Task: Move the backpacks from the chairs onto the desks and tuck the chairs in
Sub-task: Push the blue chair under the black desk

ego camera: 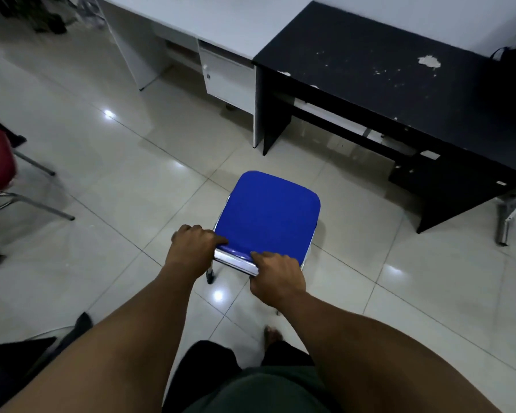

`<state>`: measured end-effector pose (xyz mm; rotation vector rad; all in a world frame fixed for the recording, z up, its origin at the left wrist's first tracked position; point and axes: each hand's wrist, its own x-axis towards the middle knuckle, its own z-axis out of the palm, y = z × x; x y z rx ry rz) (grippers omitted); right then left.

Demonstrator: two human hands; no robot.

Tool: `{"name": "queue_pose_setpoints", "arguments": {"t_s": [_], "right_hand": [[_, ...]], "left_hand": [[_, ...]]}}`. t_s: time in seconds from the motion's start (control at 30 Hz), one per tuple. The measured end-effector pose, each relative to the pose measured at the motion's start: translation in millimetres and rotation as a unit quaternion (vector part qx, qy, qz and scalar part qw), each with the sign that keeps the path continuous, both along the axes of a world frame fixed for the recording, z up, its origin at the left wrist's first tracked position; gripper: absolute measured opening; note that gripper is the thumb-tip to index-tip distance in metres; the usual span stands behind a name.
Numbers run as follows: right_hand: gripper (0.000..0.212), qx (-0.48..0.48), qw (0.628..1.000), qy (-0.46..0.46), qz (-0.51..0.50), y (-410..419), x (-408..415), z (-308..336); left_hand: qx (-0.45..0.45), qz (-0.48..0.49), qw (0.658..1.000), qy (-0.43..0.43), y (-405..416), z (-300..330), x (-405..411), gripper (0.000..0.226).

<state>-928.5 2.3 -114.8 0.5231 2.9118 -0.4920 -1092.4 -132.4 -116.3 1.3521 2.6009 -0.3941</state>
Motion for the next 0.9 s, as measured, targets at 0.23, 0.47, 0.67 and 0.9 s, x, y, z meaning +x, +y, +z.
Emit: {"name": "queue_pose_setpoints", "arguments": {"t_s": [0.23, 0.47, 0.67, 0.9], "right_hand": [[0.038, 0.041, 0.996, 0.002, -0.08, -16, -48, -6], [0.025, 0.097, 0.977, -0.057, -0.179, -12, -90, 7], [0.025, 0.103, 0.971, -0.063, -0.208, -5, -105, 4], [0.03, 0.117, 0.966, -0.054, -0.225, 34, -131, 6]], "left_hand": [[0.011, -0.174, 0.985, -0.018, -1, 7, -70, 0.051], [0.014, -0.252, 0.964, -0.08, 28, 13, -122, 0.039], [0.013, -0.282, 0.957, -0.073, 45, 12, -137, 0.034], [0.017, -0.301, 0.951, -0.068, 94, 11, -168, 0.032]]}}
